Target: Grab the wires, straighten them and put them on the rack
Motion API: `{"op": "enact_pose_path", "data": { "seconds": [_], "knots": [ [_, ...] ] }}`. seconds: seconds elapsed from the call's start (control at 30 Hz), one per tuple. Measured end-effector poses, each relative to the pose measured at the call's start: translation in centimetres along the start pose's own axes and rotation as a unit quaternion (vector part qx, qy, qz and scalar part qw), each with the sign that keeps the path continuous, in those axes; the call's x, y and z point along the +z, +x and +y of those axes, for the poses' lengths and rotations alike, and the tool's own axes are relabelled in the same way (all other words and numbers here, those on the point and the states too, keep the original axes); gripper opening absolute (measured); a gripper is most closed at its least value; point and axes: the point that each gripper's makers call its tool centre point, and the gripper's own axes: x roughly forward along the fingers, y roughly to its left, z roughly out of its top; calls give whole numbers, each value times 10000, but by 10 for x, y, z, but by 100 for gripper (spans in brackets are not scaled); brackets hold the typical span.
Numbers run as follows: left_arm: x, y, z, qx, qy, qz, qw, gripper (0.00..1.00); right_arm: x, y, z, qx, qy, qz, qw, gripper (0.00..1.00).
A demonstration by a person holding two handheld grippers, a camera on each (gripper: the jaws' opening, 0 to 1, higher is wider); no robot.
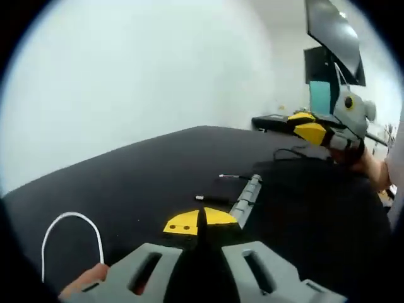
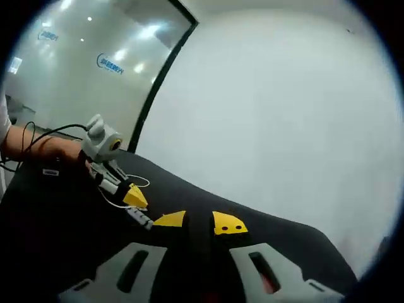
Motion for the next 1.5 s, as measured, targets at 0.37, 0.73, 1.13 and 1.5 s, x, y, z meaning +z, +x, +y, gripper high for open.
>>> {"op": "enact_pose_path", "data": {
  "seconds": [0.37,0.73,1.13,1.5],
  "knots": [
    [3,-3,2,245,87,98,9996,4,-12,3,3,-7,-305,239,9992,12],
    [25,-34,-28,-645,475,-313,9963,6,-21,2,-14,-233,-79,417,9988,12],
    [-4,-18,-17,-445,613,268,9968,10,-22,-2,-16,-301,38,455,9985,12],
    [-7,-22,-17,-598,1499,1140,9803,13,-23,-2,-11,-176,161,509,9984,12]
  ]
}}
